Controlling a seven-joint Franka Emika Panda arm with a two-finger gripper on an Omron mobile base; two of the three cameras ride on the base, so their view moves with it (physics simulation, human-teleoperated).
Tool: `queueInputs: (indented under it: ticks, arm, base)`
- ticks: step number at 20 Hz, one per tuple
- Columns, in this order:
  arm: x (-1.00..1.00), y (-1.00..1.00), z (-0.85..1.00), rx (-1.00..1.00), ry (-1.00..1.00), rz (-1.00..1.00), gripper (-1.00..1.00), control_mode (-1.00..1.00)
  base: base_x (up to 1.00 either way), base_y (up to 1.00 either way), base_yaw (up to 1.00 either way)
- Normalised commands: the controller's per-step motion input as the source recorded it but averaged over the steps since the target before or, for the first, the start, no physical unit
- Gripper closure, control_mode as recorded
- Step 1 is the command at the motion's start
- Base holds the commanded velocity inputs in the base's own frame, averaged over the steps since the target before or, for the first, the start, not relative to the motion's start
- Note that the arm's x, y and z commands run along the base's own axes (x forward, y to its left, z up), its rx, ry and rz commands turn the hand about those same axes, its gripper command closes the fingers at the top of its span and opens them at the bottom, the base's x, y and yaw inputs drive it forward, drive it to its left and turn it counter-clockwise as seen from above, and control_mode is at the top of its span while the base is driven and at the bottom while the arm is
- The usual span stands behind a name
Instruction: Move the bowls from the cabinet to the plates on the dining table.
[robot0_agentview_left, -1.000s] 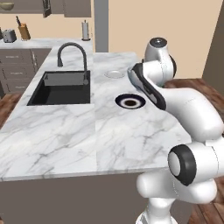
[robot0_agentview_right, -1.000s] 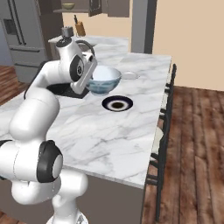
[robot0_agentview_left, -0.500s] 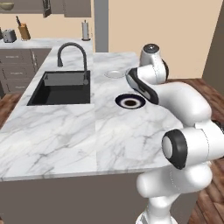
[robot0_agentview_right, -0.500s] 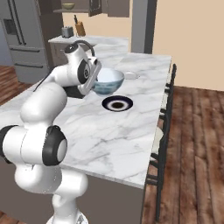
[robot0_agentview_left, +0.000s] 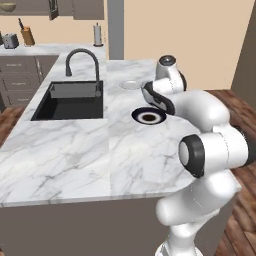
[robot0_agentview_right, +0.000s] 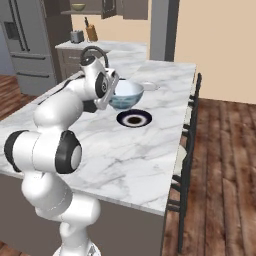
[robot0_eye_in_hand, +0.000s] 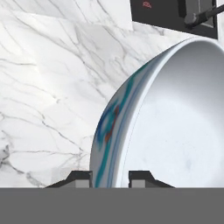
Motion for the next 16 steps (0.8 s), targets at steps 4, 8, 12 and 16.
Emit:
queueInputs:
  ticks: [4, 8, 12, 16]
  arm:
    - [0.33, -0.01, -0.26, -0.01, 0.0, 0.0, 1.0, -1.0]
    - [0.27, -0.03, -0.25, -0.01, 0.0, 0.0, 1.0, -1.0]
    - [0.27, -0.03, -0.22, 0.0, 0.0, 0.0, 1.0, -1.0]
    - [0.3, -0.04, -0.18, 0.0, 0.0, 0.0, 1.0, -1.0]
  base:
    - [0.0, 0.0, 0.0]
    - [0.0, 0.0, 0.0]
    - [0.0, 0.0, 0.0]
    - [0.0, 0.0, 0.0]
